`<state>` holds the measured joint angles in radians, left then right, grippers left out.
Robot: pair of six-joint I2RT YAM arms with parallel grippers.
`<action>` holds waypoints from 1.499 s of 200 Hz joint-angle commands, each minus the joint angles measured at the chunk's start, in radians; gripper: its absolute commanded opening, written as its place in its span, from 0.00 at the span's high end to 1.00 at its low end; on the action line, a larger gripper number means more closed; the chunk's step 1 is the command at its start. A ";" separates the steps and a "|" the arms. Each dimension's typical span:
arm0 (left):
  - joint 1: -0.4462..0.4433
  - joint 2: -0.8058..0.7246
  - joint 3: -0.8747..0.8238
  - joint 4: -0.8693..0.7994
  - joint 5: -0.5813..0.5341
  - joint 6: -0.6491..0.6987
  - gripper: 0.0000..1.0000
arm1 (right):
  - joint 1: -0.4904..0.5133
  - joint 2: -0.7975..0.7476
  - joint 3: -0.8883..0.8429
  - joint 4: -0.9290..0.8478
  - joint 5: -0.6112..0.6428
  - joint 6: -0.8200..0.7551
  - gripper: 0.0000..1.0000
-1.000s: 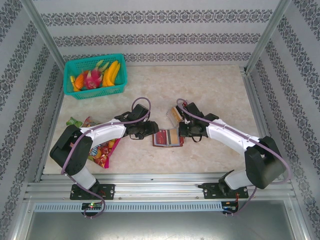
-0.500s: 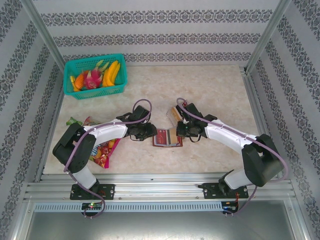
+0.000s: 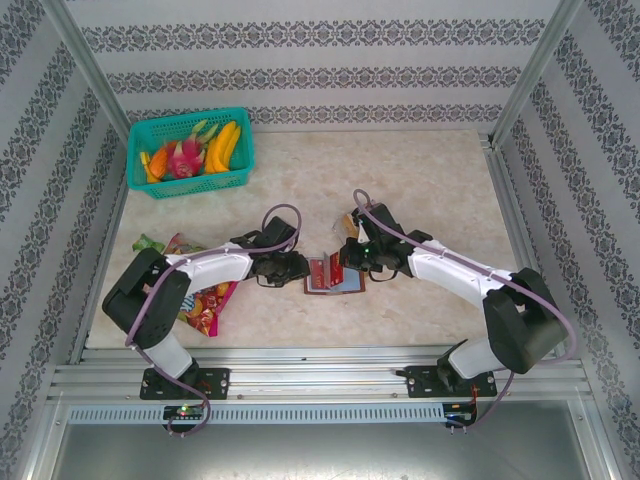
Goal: Put the credit cards into the card holder
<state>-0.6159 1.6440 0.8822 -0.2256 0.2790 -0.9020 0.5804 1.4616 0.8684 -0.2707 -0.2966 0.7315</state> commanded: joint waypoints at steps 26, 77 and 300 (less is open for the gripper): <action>-0.012 -0.117 -0.039 -0.036 -0.124 -0.016 0.50 | 0.022 0.083 0.032 0.065 -0.059 0.040 0.97; -0.014 -0.077 -0.019 0.035 -0.038 0.017 0.44 | -0.041 -0.020 -0.020 0.040 -0.043 -0.001 0.97; -0.028 0.125 0.062 0.044 0.035 0.028 0.74 | -0.083 0.148 -0.154 0.301 -0.173 -0.045 0.97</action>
<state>-0.6331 1.7386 0.9184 -0.1749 0.3107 -0.8886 0.4801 1.5921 0.7033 0.0536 -0.4622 0.7387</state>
